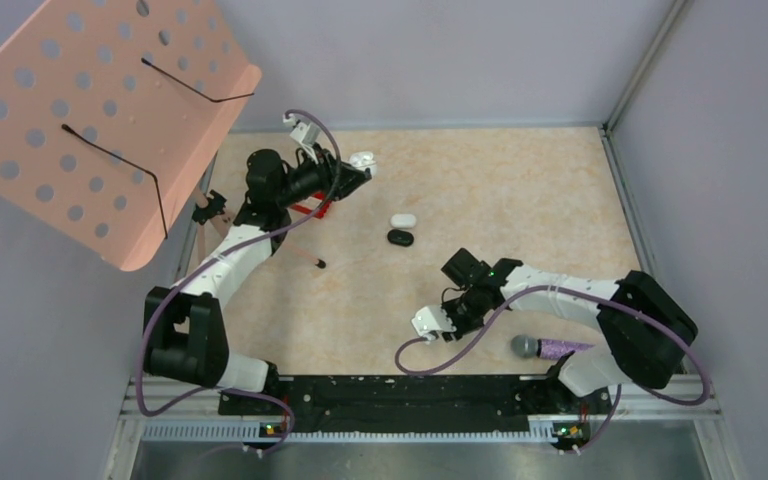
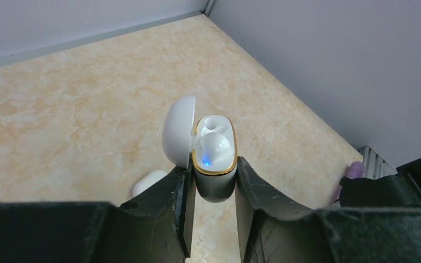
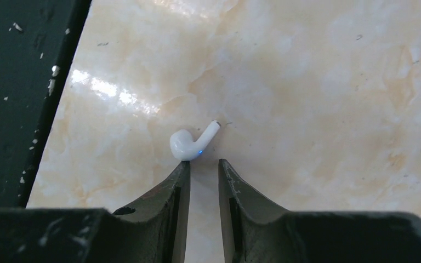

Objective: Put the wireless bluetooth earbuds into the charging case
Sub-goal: Adjust the earbud at the center of the board.

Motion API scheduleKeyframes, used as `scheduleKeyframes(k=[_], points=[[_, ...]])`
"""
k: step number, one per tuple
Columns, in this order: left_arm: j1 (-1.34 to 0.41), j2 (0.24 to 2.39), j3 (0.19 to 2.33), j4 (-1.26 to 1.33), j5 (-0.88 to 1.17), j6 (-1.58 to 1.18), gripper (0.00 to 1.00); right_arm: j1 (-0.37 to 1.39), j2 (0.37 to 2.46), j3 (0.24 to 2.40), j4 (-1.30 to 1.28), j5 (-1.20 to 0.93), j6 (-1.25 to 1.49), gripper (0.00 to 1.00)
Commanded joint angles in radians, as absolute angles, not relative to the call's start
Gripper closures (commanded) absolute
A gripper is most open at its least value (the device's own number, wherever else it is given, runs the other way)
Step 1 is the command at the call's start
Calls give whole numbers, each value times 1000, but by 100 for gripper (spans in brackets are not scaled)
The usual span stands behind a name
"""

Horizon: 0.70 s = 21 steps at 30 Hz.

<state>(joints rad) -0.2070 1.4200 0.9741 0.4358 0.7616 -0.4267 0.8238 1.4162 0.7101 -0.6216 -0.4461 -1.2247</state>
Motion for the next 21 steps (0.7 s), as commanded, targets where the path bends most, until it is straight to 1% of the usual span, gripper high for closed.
scheduleKeyframes(k=[1, 5, 8, 12, 18, 21], points=[[-191, 1427, 993, 468, 767, -446, 100, 820, 1464, 742, -551, -431, -1138, 76], [-183, 1429, 995, 468, 778, -448, 100, 798, 1423, 723, -567, -414, -1101, 76], [-181, 1433, 1001, 468, 783, -449, 100, 791, 1371, 719, -595, -429, -1023, 74], [-180, 1442, 1003, 473, 783, -455, 100, 791, 1321, 703, -627, -445, -954, 70], [-181, 1449, 1010, 471, 785, -465, 100, 790, 1305, 678, -621, -486, -983, 63], [-181, 1450, 1017, 462, 786, -459, 100, 797, 1309, 665, -569, -488, -954, 60]])
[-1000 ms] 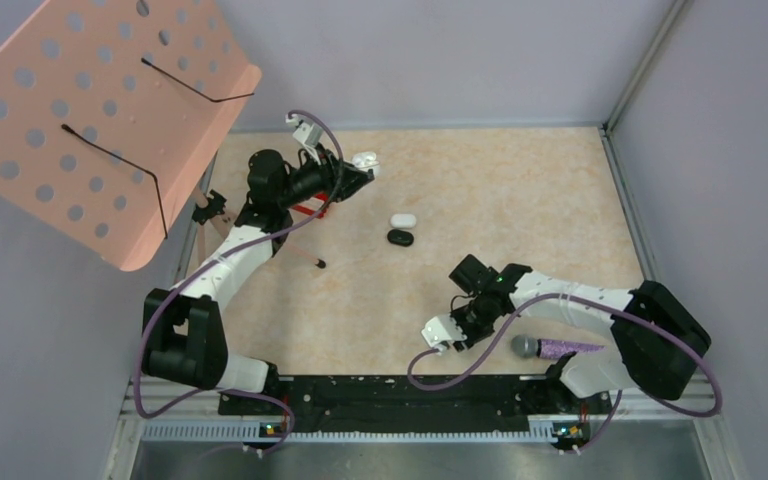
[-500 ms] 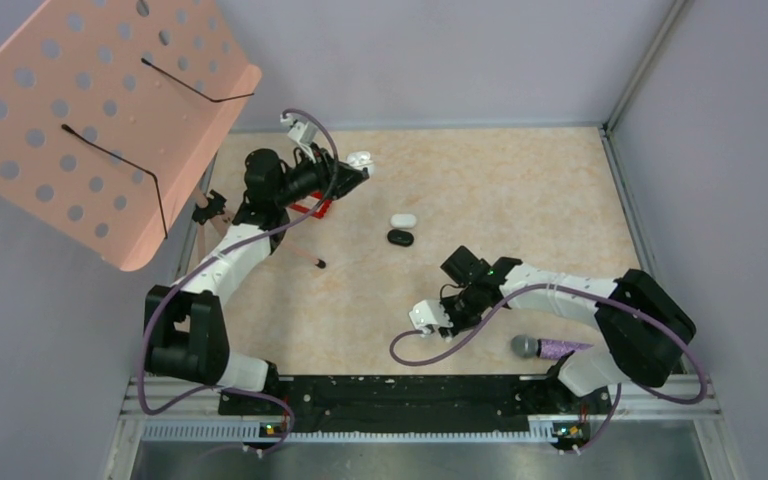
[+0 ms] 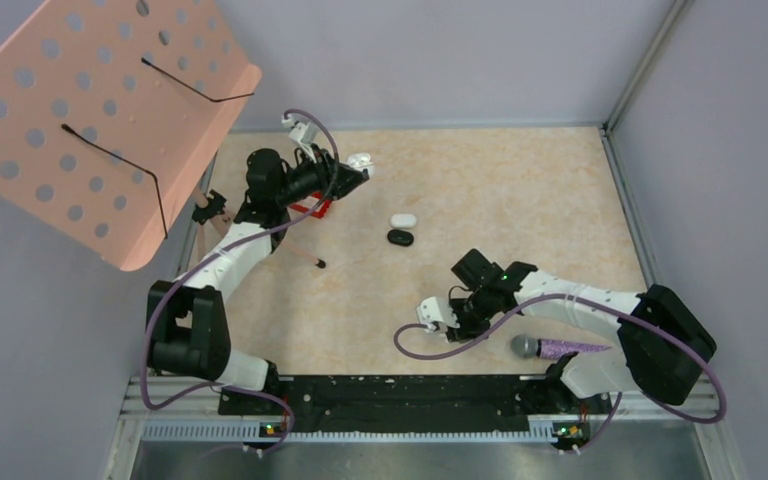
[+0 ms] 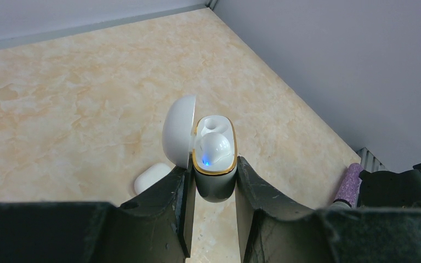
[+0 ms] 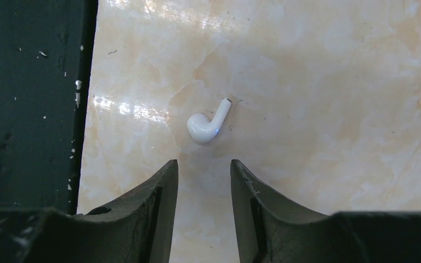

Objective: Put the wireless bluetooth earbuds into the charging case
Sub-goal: Adjust the earbud at the center of the board, then pick up the earbud from the center of the board.

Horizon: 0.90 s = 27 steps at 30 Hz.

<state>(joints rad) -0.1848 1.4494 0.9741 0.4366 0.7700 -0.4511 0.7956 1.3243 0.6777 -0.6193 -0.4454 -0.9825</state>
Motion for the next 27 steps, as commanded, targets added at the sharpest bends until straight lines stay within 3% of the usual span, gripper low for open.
scheduleKeyframes(k=[1, 11, 27], points=[[-181, 1449, 1017, 461, 786, -456, 100, 802, 1313, 663, -547, -483, -935, 59], [-179, 1452, 1023, 451, 800, -451, 100, 849, 1303, 641, -448, -450, -668, 53], [-172, 1431, 990, 453, 809, -443, 100, 855, 1370, 652, -376, -433, -527, 53]])
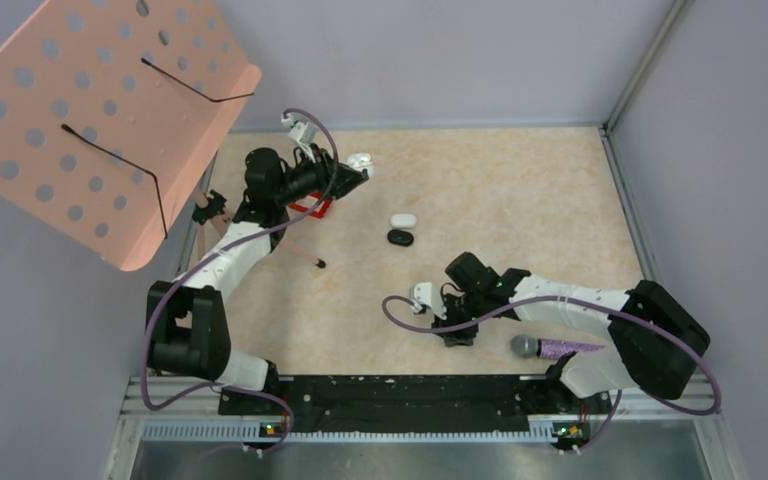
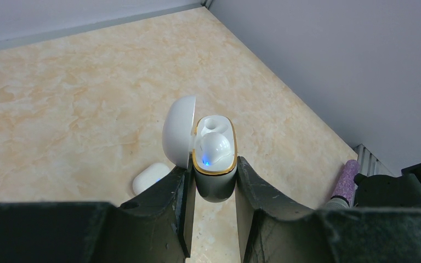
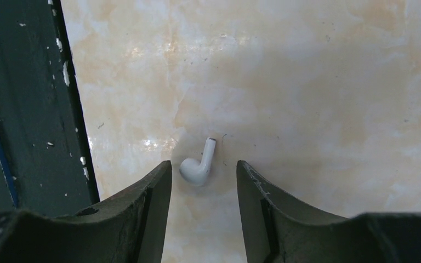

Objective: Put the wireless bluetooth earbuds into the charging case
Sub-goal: Pick up the earbud from the center of the board.

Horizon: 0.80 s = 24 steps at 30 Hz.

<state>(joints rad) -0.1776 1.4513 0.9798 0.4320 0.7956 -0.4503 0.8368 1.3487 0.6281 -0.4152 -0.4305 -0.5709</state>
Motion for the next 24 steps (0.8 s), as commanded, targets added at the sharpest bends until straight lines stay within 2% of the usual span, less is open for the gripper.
scheduleKeyframes(k=[1, 9, 19, 24], points=[[-172, 1431, 988, 453, 812, -443, 100, 855, 1378, 658, -377, -422, -518, 53], [-171, 1439, 995, 460, 815, -448, 100, 853, 1409, 678, -396, -308, -565, 54], [-170, 1440, 996, 463, 816, -454, 100, 849, 1371, 655, -440, -265, -620, 53], [-170, 1439, 994, 466, 816, -457, 100, 830, 1360, 651, -447, -251, -614, 55]])
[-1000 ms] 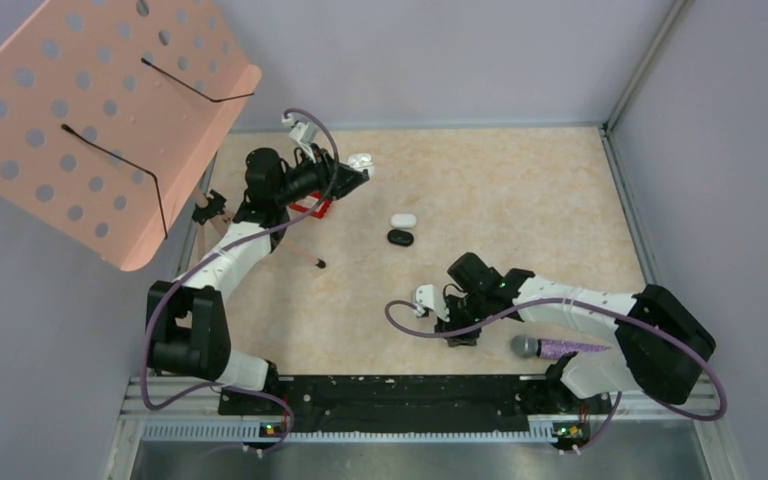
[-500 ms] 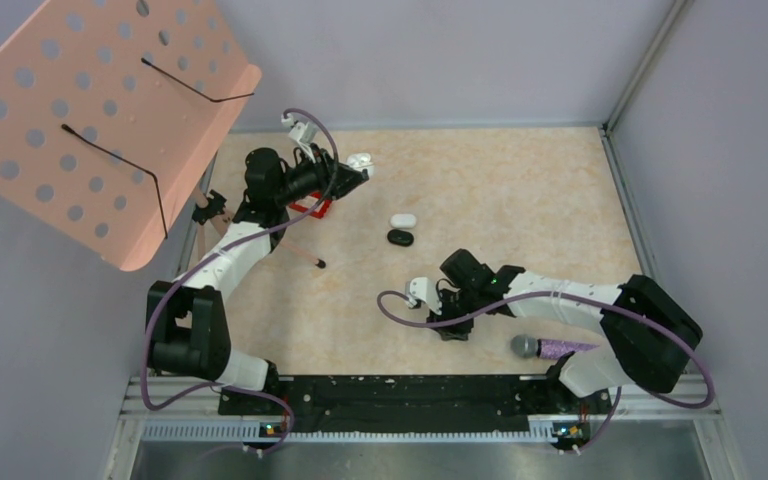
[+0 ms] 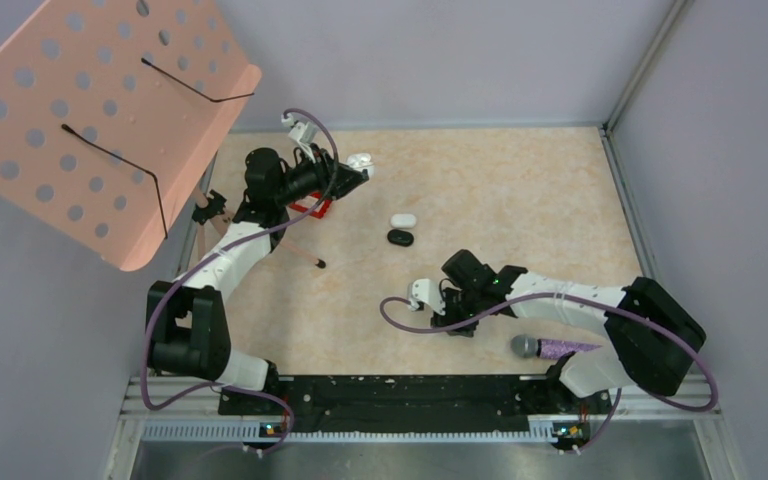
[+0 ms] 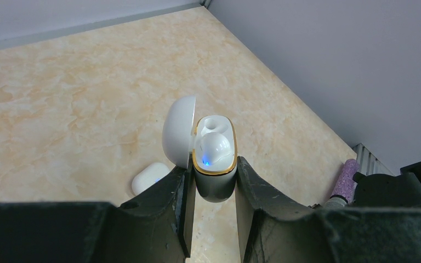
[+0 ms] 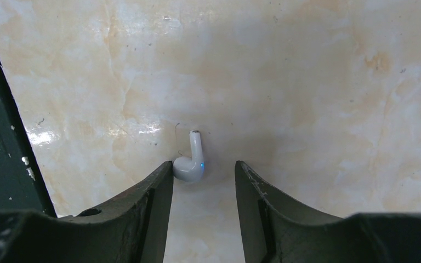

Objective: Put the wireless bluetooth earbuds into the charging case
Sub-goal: Pick up the earbud from the center of the board.

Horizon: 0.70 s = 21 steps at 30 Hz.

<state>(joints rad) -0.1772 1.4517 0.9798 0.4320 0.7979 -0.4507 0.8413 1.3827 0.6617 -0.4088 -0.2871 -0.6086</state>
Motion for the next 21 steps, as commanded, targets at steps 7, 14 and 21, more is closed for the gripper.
scheduleKeyframes(k=[7, 14, 21], points=[[-170, 1437, 988, 472, 816, -465, 100, 820, 1371, 667, -447, -300, -637, 67], [-170, 1434, 979, 472, 816, -463, 100, 820, 1374, 672, -446, -326, -647, 65], [-170, 1437, 974, 469, 815, -448, 100, 795, 1363, 695, -490, -357, -697, 62]])
